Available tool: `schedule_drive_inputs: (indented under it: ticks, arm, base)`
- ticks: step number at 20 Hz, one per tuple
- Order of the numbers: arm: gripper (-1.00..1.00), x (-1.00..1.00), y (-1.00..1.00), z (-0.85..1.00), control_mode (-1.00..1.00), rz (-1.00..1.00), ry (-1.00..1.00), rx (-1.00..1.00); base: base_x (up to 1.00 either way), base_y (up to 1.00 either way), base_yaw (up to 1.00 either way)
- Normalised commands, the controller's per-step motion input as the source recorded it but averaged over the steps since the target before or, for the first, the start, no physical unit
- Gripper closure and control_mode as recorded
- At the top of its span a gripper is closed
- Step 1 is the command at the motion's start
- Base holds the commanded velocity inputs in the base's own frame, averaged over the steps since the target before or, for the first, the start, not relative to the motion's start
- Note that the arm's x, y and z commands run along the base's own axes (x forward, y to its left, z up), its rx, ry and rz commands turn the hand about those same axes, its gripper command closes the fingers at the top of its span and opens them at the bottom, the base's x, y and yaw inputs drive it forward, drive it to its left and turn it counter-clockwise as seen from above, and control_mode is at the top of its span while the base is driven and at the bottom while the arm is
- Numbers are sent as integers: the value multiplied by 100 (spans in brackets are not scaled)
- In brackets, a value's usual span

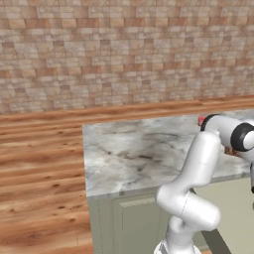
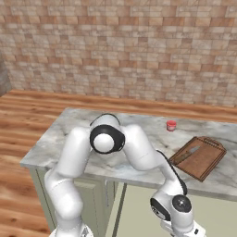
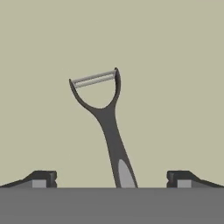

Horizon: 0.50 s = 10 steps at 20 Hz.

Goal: Open the drawer on the right and place the cutting tools on the cutting board.

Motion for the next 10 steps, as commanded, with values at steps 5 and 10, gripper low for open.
schedule_drive_inputs:
  ticks: [5,10]
  arm:
    - [-100,3,0,-35,-100,0,-1,0]
    - [-100,3,0,-28,-100,0,-2,0]
  base:
    - [0,0,0]
    - [0,0,0]
